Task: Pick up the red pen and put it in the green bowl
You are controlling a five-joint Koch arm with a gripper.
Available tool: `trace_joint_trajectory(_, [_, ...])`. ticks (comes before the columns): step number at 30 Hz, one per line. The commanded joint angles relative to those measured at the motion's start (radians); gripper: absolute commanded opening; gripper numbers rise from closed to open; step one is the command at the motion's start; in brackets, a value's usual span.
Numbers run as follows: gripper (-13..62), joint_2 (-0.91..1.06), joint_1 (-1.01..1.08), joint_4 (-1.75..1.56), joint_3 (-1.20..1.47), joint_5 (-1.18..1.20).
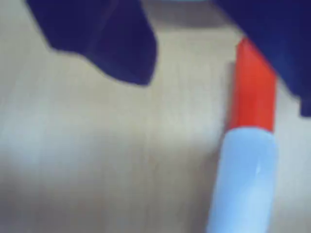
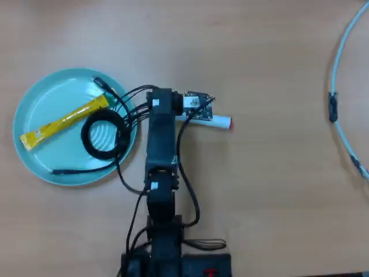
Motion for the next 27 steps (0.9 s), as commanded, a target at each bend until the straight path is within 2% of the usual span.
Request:
trace_joint_trajectory(1, [32.4, 0.011, 0.025, 0.041, -0.078, 0.006])
trace_joint_trajectory(27, [32.5, -0.252, 0.178, 0.023, -0.207, -0.232])
